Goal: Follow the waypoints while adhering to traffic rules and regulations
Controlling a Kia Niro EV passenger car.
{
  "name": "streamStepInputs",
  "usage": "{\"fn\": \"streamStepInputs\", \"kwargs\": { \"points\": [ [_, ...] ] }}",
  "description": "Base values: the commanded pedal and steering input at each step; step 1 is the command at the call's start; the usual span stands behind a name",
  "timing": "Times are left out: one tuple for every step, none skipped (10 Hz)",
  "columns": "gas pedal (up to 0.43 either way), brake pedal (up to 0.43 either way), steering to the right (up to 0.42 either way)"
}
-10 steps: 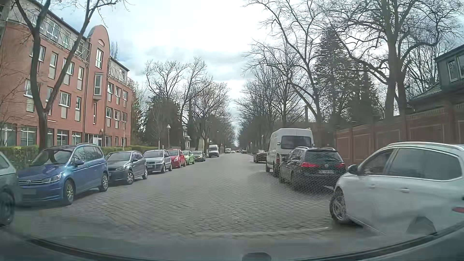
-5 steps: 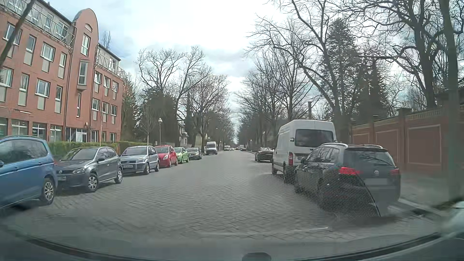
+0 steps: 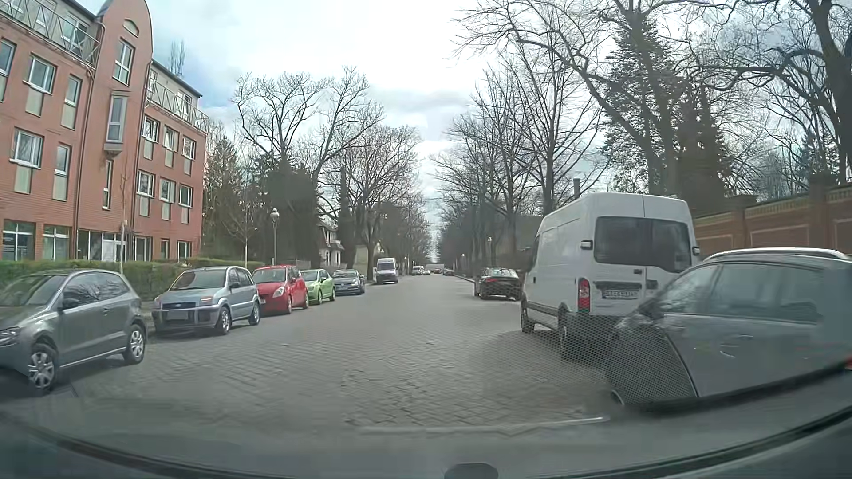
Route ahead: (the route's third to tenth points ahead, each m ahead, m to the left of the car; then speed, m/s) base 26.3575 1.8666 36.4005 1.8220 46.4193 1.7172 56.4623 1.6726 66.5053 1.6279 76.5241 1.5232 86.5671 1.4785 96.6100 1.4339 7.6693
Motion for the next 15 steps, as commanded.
{"fn": "streamStepInputs", "kwargs": {
  "points": [
    [0.067, 0.000, 0.004],
    [0.059, 0.000, 0.005],
    [0.059, 0.000, 0.011],
    [0.059, 0.000, 0.010],
    [0.059, 0.000, 0.009],
    [0.059, 0.000, 0.009],
    [0.059, 0.000, 0.008],
    [0.059, 0.000, 0.007],
    [0.059, 0.000, 0.010],
    [0.059, 0.000, 0.010],
    [0.067, 0.000, 0.005],
    [0.067, 0.000, -0.001],
    [0.067, 0.000, 0.000],
    [0.067, 0.000, 0.005],
    [0.067, 0.000, 0.003]
  ]
}}
